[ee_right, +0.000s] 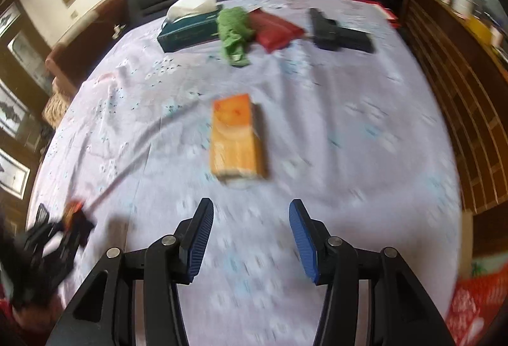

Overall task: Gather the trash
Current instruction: 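Grasp the red snack bag with the left tool while the right tool grasps the orange medicine box, then lift the red snack bag with the left tool while the right tool lifts the orange box, then carry the snack bag and orange box over the red wastebasket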

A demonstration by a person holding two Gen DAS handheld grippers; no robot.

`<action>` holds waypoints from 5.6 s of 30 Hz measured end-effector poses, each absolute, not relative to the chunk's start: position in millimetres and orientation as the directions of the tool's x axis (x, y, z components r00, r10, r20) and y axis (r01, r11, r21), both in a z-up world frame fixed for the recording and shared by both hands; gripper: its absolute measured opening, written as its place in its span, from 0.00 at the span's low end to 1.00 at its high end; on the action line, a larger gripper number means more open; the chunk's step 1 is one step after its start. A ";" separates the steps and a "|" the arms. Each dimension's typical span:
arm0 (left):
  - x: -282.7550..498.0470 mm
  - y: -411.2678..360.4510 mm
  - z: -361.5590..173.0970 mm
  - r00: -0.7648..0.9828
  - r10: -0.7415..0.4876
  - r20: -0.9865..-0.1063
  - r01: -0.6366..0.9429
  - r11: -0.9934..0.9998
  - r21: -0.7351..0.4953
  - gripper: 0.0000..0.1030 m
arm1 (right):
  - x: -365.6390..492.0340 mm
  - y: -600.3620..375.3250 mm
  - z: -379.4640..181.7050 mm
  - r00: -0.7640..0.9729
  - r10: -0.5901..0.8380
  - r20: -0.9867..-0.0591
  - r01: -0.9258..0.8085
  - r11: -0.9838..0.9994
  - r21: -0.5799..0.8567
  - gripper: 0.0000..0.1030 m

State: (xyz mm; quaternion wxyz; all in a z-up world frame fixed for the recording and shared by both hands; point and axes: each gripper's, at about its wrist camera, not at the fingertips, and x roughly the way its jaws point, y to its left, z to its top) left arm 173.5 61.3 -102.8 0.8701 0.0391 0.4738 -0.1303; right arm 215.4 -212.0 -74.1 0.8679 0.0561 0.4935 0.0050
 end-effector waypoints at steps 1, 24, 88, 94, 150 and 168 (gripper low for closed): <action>169.7 63.9 -100.5 0.521 -0.186 -0.833 0.260 0.964 -0.053 0.29 | 229.2 -207.7 -79.3 0.511 0.063 -0.857 0.032 0.995 0.093 0.54; 144.6 55.7 -95.2 0.552 -0.158 -0.818 0.252 0.968 -0.017 0.29 | 223.1 -184.5 -113.9 0.458 0.070 -0.886 0.027 0.995 0.092 0.50; 55.0 -87.3 -19.8 0.727 -0.113 -0.677 0.368 0.897 0.245 0.29 | -23.4 -258.8 -24.6 0.671 0.077 -0.738 0.153 0.959 0.240 0.50; 54.2 -96.7 -21.2 0.719 -0.132 -0.683 0.390 0.889 0.239 0.29 | -28.5 -266.8 -25.3 0.670 0.064 -0.740 0.176 0.954 0.241 0.50; -13.6 -318.0 -5.4 0.396 -0.534 -0.747 0.877 0.461 0.135 0.29 | -177.3 -451.2 -14.9 0.660 -0.234 -0.714 0.646 0.662 0.380 0.51; -35.4 -416.5 -16.6 0.236 -0.570 -0.787 0.936 0.350 0.027 0.29 | -218.0 -526.9 -17.1 0.655 -0.243 -0.716 0.693 0.572 0.440 0.51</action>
